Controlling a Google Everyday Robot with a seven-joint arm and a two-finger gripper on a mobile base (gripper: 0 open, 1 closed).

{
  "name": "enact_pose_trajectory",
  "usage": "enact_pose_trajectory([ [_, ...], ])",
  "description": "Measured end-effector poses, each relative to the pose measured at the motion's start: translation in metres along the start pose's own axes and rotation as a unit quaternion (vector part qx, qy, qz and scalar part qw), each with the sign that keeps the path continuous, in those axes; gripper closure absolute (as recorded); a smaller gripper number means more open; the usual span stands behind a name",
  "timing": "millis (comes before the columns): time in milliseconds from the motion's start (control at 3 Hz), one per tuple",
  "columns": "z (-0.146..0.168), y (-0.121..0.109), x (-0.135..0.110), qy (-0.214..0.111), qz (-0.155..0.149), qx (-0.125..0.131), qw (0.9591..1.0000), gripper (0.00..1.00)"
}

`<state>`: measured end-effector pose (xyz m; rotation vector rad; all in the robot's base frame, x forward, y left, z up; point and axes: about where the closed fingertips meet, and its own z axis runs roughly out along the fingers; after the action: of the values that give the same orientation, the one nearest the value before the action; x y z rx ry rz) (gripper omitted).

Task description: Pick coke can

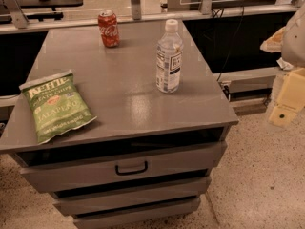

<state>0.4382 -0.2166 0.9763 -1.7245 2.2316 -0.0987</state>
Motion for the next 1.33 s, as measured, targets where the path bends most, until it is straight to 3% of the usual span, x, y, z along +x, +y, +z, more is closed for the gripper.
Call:
enact_pose_trajectory([
  [333,0.000,0.000,0.000,0.000,0.000,0.000,1.0000,0.00],
  [667,0.013,-0.014,0.000,-0.026,0.003,0.009,0.9996,0.00],
  [1000,0.053,-0.054,-0.006,-0.075,-0.004,0.021,0.9969,0.00],
  [1333,0.092,-0.109,-0.022,-0.126,-0.017,0.040,0.9911,0.00],
])
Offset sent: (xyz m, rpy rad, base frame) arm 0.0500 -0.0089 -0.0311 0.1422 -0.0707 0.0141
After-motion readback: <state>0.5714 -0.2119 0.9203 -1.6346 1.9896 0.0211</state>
